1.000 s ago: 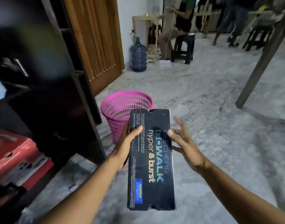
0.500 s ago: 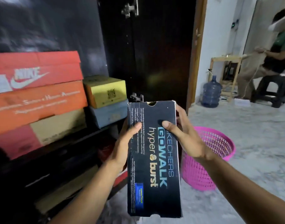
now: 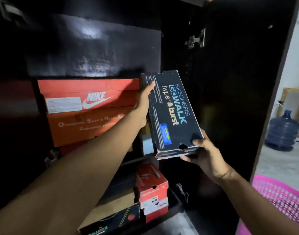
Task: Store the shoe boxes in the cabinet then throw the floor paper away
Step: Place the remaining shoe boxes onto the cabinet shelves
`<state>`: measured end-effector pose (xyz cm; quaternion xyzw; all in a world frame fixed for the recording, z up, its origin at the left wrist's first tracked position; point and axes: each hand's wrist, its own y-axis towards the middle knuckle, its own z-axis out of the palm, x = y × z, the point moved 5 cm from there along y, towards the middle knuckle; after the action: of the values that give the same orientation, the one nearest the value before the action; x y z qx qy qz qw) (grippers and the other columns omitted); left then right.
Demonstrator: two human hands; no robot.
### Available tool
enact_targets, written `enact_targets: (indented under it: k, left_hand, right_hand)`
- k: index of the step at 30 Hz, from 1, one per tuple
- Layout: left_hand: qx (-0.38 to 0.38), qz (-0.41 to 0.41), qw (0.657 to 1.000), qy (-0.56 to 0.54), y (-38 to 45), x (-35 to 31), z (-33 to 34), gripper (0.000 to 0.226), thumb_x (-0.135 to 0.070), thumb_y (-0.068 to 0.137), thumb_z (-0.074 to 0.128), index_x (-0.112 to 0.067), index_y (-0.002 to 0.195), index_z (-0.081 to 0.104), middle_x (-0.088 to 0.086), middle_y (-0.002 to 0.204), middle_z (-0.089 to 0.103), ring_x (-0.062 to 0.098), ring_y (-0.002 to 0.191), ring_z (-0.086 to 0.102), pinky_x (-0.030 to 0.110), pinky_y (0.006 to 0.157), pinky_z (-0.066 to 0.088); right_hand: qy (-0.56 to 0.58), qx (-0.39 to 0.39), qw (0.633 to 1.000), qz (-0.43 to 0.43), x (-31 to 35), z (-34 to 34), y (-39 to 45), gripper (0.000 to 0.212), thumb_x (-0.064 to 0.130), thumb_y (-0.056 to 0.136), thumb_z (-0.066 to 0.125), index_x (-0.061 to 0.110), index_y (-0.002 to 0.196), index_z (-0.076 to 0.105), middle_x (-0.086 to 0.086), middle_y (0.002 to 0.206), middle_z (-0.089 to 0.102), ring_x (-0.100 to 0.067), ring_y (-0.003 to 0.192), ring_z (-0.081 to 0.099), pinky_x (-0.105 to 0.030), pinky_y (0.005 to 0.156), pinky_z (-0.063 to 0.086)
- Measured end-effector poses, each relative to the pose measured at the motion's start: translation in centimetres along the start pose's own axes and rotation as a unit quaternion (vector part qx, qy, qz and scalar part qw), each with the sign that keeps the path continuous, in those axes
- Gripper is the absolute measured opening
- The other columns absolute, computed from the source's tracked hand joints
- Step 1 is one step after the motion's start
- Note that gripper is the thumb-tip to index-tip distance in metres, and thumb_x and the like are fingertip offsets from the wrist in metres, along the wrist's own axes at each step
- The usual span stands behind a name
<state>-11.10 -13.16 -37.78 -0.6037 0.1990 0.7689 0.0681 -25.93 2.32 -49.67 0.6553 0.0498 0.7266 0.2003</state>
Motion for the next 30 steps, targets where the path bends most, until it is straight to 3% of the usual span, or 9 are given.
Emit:
enact_targets:
  k: [3,6,9,12,14,17,21,25,30]
  left_hand:
    - [-0.110,-0.021,0.991,0.066,2.3,-0.7,-0.4,0.082,-0.069,0.087,0.063,-0.018,0.149,0.048,0.006,0.151,0.054,0.030,0.134,0.055,0.040,0.111,0.041]
    - [-0.218,0.153,0.933,0.241,1.6,-2.8,-1.1,0.054,-0.049,0.091,0.068,-0.017,0.133,0.055,0.004,0.131,0.048,0.023,0.119,0.053,0.031,0.103,0.040]
    - [-0.127,0.338,0.860,0.360,-0.2,-2.9,-0.5,0.044,-0.050,0.081,0.061,-0.023,0.115,0.067,0.001,0.118,0.057,0.020,0.114,0.056,0.033,0.099,0.044]
    - [-0.012,0.396,0.773,0.495,-0.3,-1.4,0.0,0.046,-0.051,0.079,0.064,-0.028,0.119,0.066,-0.003,0.121,0.057,0.019,0.115,0.056,0.041,0.100,0.045]
    - [-0.016,0.395,0.723,0.566,0.4,-1.2,0.1,0.056,-0.048,0.078,0.064,-0.029,0.131,0.062,-0.002,0.130,0.056,0.022,0.120,0.054,0.041,0.101,0.043]
    - [-0.060,0.356,0.665,0.654,2.0,-1.3,0.5,0.062,-0.045,0.084,0.062,-0.030,0.143,0.052,-0.001,0.141,0.054,0.026,0.130,0.046,0.043,0.103,0.039]
    - [-0.087,0.292,0.605,0.736,4.2,-1.8,1.4,0.061,-0.045,0.093,0.057,-0.027,0.149,0.043,0.003,0.144,0.052,0.028,0.134,0.041,0.044,0.107,0.035]
    - [-0.107,0.234,0.586,0.768,5.8,-2.4,1.3,0.055,-0.040,0.099,0.055,-0.024,0.150,0.041,0.006,0.149,0.043,0.028,0.136,0.042,0.043,0.113,0.032]
    - [-0.108,0.202,0.565,0.793,7.6,-2.3,0.9,0.064,-0.027,0.096,0.064,-0.026,0.154,0.036,0.006,0.149,0.045,0.028,0.136,0.044,0.044,0.114,0.033]
  right_hand:
    - [0.053,-0.073,0.996,0.012,0.8,-0.6,2.6,0.045,0.039,0.068,0.064,0.028,0.111,0.064,0.002,0.095,0.074,-0.017,0.085,0.068,-0.041,0.077,0.052]
    - [0.049,-0.110,0.992,0.038,1.8,-0.5,5.8,0.057,0.053,0.063,0.069,0.027,0.114,0.067,-0.002,0.107,0.076,-0.024,0.097,0.071,-0.045,0.086,0.051]
    - [0.021,-0.123,0.989,0.082,2.7,0.2,9.1,0.042,0.054,0.085,0.064,0.025,0.114,0.070,-0.004,0.108,0.079,-0.028,0.100,0.074,-0.049,0.093,0.055]
    - [0.006,-0.120,0.989,0.090,3.7,0.8,12.4,0.042,0.060,0.092,0.059,0.022,0.105,0.072,-0.004,0.092,0.082,-0.029,0.092,0.076,-0.049,0.090,0.059]
    - [-0.027,-0.138,0.987,0.083,4.2,0.8,14.4,0.051,0.066,0.094,0.056,0.018,0.109,0.070,-0.006,0.098,0.080,-0.029,0.093,0.076,-0.047,0.088,0.061]
    - [-0.191,-0.215,0.957,0.038,4.9,0.1,16.9,0.070,0.072,0.094,0.051,0.013,0.131,0.058,-0.013,0.130,0.068,-0.034,0.119,0.065,-0.046,0.105,0.053]
    - [-0.319,-0.212,0.920,-0.079,5.4,1.3,17.8,0.064,0.050,0.097,0.063,0.026,0.152,0.039,-0.019,0.141,0.052,-0.038,0.129,0.055,-0.039,0.111,0.043]
    - [-0.407,-0.107,0.906,-0.045,3.5,3.0,18.5,0.070,0.035,0.101,0.058,0.039,0.162,0.026,-0.011,0.157,0.038,-0.035,0.133,0.054,-0.037,0.116,0.044]
    - [-0.427,-0.063,0.901,-0.037,3.2,3.3,17.2,0.061,0.031,0.094,0.065,0.025,0.153,0.049,-0.009,0.143,0.060,-0.029,0.131,0.059,-0.032,0.111,0.047]
